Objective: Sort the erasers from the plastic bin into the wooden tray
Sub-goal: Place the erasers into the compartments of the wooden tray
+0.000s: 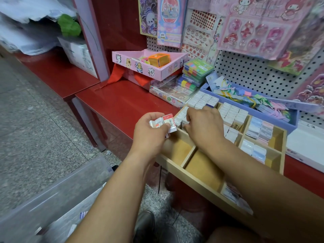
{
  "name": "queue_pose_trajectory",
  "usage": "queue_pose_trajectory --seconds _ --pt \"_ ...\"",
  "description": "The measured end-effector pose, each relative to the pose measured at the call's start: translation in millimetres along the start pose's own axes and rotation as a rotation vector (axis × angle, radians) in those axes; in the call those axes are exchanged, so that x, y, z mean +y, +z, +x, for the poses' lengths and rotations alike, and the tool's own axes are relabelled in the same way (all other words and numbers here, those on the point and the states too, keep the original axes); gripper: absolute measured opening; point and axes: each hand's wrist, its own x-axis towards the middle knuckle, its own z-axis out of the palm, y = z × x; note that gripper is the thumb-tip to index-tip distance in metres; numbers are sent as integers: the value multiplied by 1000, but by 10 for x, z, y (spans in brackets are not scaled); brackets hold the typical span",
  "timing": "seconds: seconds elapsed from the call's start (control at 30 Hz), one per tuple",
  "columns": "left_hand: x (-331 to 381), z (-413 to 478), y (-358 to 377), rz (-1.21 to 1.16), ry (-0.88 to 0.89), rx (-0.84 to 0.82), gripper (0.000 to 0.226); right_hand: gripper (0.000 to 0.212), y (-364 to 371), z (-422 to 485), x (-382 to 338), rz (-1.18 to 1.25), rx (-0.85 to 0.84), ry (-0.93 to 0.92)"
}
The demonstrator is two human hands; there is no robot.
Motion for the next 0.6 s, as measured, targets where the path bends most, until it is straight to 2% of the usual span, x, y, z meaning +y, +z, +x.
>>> queue_pose_trajectory --seconds 0.07,0.17,0.27,0.33,0.4,0.47,0.53,0.6 --pt "3 4 -1 3 -1 0 24 19 -33 11 9 42 -33 32" --pt "16 -10 9 16 8 -13 24 20 -181 -14 94 258 -77 151" --pt "50 -43 54 -5 22 -94 26 12 -414 -142 158 689 -105 207" --pt "60 -89 117 -39 21 -214 27 9 -548 -261 171 901 -210 165" --pt "56 -134 200 -22 30 -318 26 8 -601 -366 228 978 -273 148" --pt "48 -167 273 0 24 -361 28 9 -623 -436 335 1021 -264 195" --pt "34 -187 318 22 18 -347 33 11 -651 -507 499 1065 -195 298" --pt "24 -188 335 20 -5 -311 27 12 -683 -581 696 1056 -89 408"
